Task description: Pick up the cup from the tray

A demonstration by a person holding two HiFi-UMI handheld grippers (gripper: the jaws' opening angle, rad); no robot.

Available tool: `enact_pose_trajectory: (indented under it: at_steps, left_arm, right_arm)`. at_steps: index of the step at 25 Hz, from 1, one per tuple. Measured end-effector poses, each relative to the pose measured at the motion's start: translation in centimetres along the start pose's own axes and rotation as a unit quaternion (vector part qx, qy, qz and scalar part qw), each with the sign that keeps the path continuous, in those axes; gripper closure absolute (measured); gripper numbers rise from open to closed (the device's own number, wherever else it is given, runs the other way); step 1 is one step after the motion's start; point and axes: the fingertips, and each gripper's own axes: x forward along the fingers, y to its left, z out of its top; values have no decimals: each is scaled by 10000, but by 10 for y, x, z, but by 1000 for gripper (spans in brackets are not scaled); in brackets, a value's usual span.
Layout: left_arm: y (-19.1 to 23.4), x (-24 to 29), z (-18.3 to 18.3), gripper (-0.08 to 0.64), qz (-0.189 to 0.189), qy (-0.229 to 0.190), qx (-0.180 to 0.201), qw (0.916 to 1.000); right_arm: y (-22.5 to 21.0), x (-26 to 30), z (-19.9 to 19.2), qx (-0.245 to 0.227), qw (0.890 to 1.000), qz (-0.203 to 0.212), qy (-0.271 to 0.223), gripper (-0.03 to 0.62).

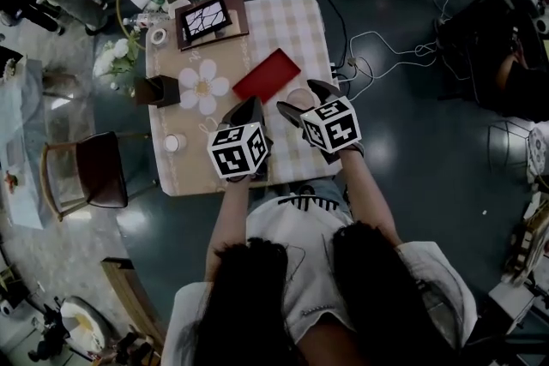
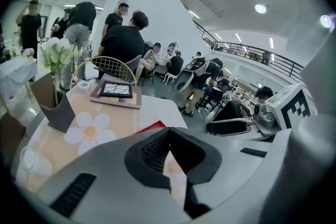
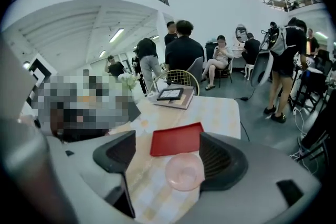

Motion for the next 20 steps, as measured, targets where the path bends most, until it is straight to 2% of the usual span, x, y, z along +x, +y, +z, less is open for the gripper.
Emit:
enact_pose_trajectory:
  at_steps: [1,3,4,8,12,15,20]
  left_arm:
    - [-3,-3,0,557,-30,-29,19,10000]
    - [-9,-7,1,557,-90,-88,56,9999]
    - [-13,-10,1,557,-117,-118,73,9998]
    - [-26,-19,-7,555,-241,-141,134,9995]
    - [-38,-27,-19,557,-343,-91,185,9992]
    - [-44,-32,-28,555,-377,-55,219,9990]
    - [-51,-39,-39,557,-441,-31,257,9987]
  right_arm:
    - [2,-6,2,24,10000,-43,-80,217]
    - [2,-18,4,52,9995,-228,-226,326]
    - [2,-23,4,75,9991,-318,-272,355]
    - [4,-36,-1,237,9981,-491,-303,419]
    - [9,-43,-14,152,9976,-670,-117,581]
    - [18,-45,-25,178,9978,-637,-11,581]
    - [21,-52,-37,146,9961,-873,6,583]
